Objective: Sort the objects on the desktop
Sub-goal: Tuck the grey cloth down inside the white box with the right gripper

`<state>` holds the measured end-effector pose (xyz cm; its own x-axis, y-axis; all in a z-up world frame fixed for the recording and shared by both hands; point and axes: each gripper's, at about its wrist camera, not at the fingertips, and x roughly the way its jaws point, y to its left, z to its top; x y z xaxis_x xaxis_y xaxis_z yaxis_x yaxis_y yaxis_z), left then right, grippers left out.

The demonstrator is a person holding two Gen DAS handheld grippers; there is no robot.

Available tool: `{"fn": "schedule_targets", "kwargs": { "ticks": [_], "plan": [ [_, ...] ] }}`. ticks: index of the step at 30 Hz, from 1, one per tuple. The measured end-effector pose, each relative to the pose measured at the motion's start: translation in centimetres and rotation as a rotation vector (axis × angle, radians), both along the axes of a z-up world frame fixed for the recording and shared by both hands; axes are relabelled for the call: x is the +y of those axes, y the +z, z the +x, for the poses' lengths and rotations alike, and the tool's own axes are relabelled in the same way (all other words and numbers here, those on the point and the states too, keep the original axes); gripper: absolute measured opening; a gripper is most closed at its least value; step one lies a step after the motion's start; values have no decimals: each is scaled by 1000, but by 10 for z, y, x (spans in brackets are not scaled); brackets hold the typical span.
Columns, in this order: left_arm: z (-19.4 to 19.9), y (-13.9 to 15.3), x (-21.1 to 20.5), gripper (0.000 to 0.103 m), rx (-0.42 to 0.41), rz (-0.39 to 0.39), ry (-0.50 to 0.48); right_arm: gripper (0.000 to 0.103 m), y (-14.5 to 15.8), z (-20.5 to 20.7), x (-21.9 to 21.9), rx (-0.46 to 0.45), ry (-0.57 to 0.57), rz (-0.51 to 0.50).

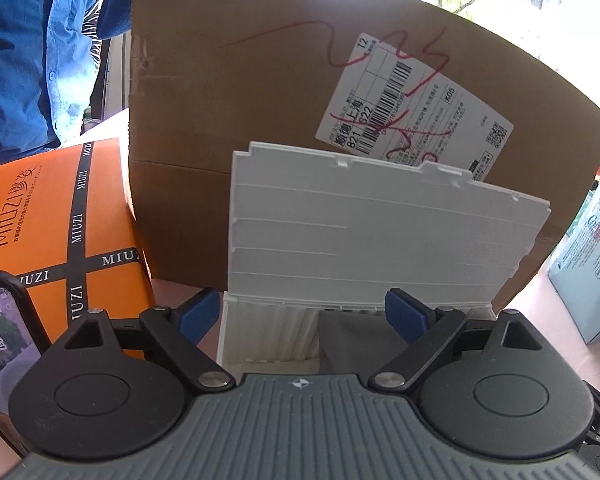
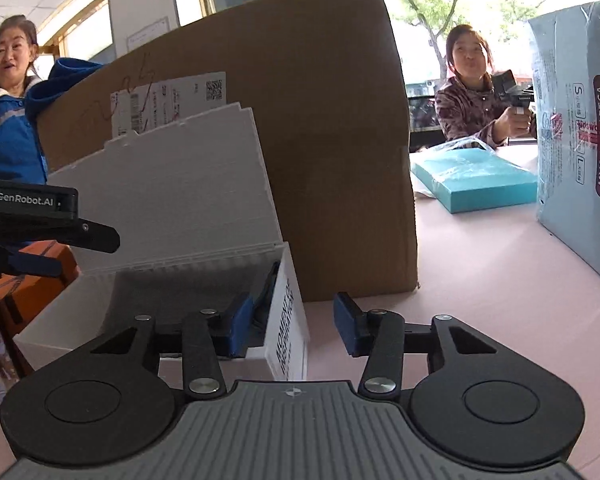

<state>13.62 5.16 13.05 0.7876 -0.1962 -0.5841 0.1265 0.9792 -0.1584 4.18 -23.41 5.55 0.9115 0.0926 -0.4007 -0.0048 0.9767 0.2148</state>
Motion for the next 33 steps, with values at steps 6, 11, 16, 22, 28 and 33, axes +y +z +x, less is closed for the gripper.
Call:
{"fn": "schedule_targets", "kwargs": {
  "ticks": [6,11,16,22,28,33],
  "plan": [
    [-1,-1,-1,89,10,22,-6,8,4,-10,20,-21,-13,-140],
    [-6,6,-3,89,-6,20,-31,8,6,-15,20,-3,-26,-168],
    [-11,7,-10,89,-2,17,-85,8,4,-24,11,7,-64,-179],
    [-18,7,-24,85,6,57,-145,8,2,-44,-11,7,-111,-200],
    [-23,-7,-45,72,66,99,-241,9,1,-62,-33,16,-156,-191],
    [-29,-20,-63,44,59,211,-227,9,2,-62,-37,22,-145,-167]
  ]
}}
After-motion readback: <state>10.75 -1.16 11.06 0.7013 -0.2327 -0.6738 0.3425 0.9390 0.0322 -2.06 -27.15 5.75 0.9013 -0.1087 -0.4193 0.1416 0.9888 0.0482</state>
